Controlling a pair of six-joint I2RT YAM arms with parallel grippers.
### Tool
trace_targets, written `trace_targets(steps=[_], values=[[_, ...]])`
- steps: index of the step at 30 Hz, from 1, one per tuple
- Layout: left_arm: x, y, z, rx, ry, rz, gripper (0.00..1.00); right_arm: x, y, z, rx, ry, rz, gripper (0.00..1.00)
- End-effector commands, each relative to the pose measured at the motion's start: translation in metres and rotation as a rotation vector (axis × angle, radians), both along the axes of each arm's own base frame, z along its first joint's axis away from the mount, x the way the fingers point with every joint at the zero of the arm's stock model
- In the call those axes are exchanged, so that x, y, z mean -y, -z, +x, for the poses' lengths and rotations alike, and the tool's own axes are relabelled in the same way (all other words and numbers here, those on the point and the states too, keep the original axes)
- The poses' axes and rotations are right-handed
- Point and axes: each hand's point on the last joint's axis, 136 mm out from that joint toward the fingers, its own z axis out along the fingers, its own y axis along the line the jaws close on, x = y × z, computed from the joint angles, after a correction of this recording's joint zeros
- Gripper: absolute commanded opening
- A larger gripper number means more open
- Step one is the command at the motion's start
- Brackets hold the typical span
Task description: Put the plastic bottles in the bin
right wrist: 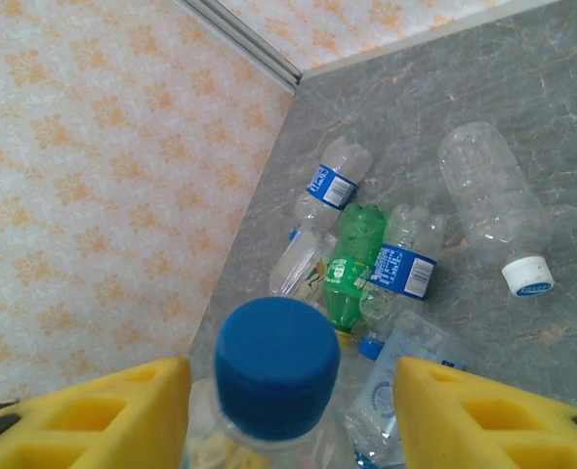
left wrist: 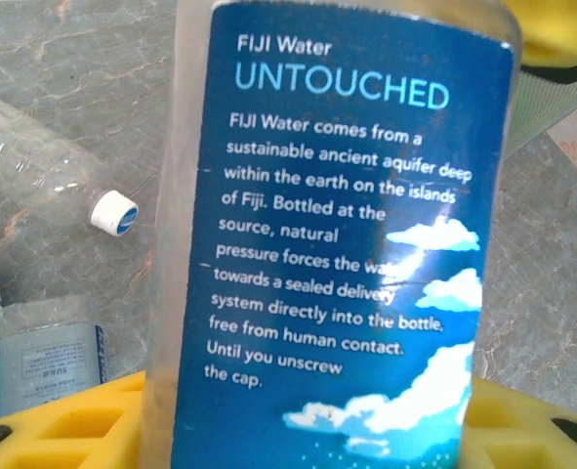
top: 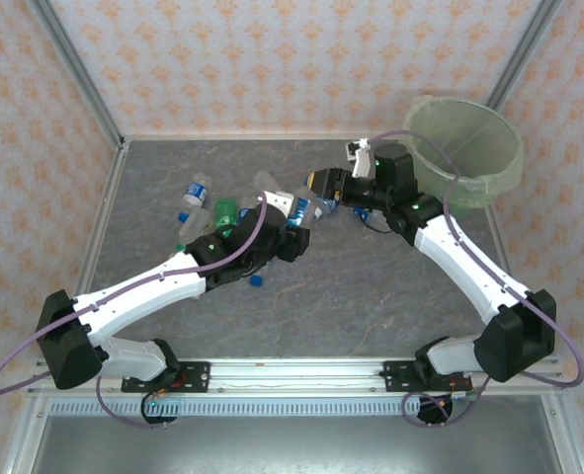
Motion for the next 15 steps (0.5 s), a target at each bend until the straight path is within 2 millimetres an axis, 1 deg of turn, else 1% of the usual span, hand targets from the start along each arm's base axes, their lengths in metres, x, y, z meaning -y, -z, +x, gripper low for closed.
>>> trace_targets(steps=[1, 5, 8, 10, 12, 13, 15], values=[[0.0075, -0.0254, 0.0008, 0.076, 0.036, -0.035, 0.51, -0.008, -0.0256, 0.0012, 0.051, -0.024, 0.055, 0.53], [0.0082, -0.0236, -0.0005, 0.08, 0.043, -0.025, 0.51, -0.0135, -0.0255, 0.0014, 0.035, -0.051, 0.077, 0.42], [0.0094, -0.0215, -0.0007, 0.079, 0.047, -0.025, 0.51, -0.0157, -0.0266, 0.0026, 0.027, -0.06, 0.082, 0.41], [0.0104, -0.0211, -0.0015, 0.078, 0.052, -0.031, 0.51, -0.0164, -0.027, 0.003, 0.022, -0.062, 0.085, 0.45], [0.0107, -0.0202, -0.0019, 0.078, 0.053, -0.036, 0.51, -0.0173, -0.0278, 0.0019, 0.019, -0.069, 0.087, 0.46], [0.0107, -0.019, -0.0021, 0.078, 0.053, -0.035, 0.51, -0.0176, -0.0285, 0.0011, 0.018, -0.072, 0.088, 0.44], [0.0107, -0.02, -0.0029, 0.082, 0.053, -0.042, 0.51, -0.0165, -0.0283, 0.001, 0.015, -0.068, 0.086, 0.38]])
